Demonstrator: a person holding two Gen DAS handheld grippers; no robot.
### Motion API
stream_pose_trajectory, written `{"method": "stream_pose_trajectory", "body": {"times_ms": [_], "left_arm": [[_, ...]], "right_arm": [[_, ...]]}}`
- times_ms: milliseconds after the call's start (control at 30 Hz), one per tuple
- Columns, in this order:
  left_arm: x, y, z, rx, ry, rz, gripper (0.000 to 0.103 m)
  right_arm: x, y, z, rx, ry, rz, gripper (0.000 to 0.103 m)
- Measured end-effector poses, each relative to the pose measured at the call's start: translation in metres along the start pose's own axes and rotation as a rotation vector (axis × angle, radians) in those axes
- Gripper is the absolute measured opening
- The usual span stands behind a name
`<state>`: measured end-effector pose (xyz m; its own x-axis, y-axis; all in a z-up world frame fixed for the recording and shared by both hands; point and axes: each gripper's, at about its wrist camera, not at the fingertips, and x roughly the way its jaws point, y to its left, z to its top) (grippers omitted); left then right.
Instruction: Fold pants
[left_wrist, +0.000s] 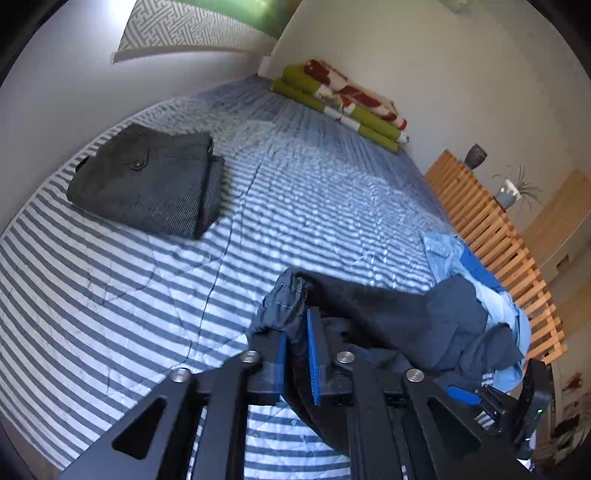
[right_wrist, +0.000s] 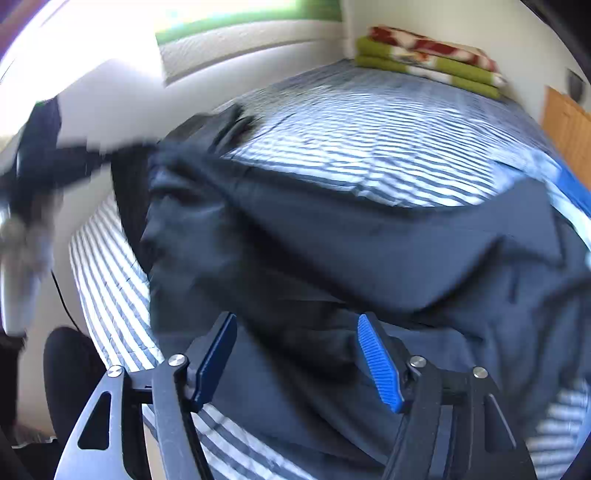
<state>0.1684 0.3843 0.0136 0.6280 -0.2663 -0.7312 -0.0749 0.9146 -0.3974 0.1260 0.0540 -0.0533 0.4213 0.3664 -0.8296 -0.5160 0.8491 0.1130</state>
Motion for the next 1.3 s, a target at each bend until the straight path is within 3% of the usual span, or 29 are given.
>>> {"method": "stream_pose_trajectory", "body": {"times_ms": [167,333,433,600,633,700,733,867,933,967,1100,1233,1267,1300], "left_arm": [[0.004,0.010,-0.035,0.039,0.053,-0.014,0.065],[0.033,0.005,-0.118,-0.017,0.220,-0.142,0.066],[0.056,-0.019,-0.166,0.014,0.337,-0.190,0.066],[0.088,-0.060,-0.194,0.093,0.360,-0.177,0.068],[0.094,-0.067,-0.195,0.110,0.354,-0.169,0.066],[0.102,-0.073,-0.197,0.123,0.339,-0.161,0.048],[0.104,-0.074,-0.192,0.103,0.337,-0.170,0.033],[0.090,-0.064,-0.181,0.064,0.314,-0.210,0.020],[0.070,-0.061,-0.177,0.100,0.285,-0.188,0.016],[0.056,-0.059,-0.175,0.122,0.265,-0.173,0.015],[-0.002,-0.045,-0.165,0.153,0.186,-0.141,0.013],[-0.059,-0.028,-0.162,0.155,0.120,-0.116,0.013],[-0.069,-0.024,-0.163,0.151,0.107,-0.104,0.013],[-0.075,-0.022,-0.163,0.146,0.097,-0.091,0.013]], "right_arm": [[-0.005,-0.018,-0.016,0.070,0.027,-0.024,0.065],[-0.047,-0.069,-0.054,0.176,0.003,-0.147,0.065],[-0.067,-0.109,-0.076,0.301,0.005,-0.225,0.065],[-0.070,-0.162,-0.097,0.485,0.018,-0.257,0.066],[-0.065,-0.166,-0.097,0.498,0.026,-0.259,0.066],[-0.054,-0.168,-0.095,0.522,0.040,-0.218,0.066],[-0.048,-0.169,-0.092,0.527,0.043,-0.181,0.066],[-0.029,-0.161,-0.084,0.550,0.034,-0.042,0.065],[-0.023,-0.151,-0.080,0.523,0.035,-0.037,0.036],[-0.020,-0.147,-0.078,0.500,0.057,-0.051,0.003],[-0.041,-0.136,-0.084,0.481,0.008,-0.093,0.001],[-0.077,-0.130,-0.098,0.499,-0.065,-0.070,0.001],[-0.084,-0.127,-0.100,0.493,-0.080,-0.073,0.002],[-0.087,-0.123,-0.101,0.487,-0.085,-0.095,0.011]]}}
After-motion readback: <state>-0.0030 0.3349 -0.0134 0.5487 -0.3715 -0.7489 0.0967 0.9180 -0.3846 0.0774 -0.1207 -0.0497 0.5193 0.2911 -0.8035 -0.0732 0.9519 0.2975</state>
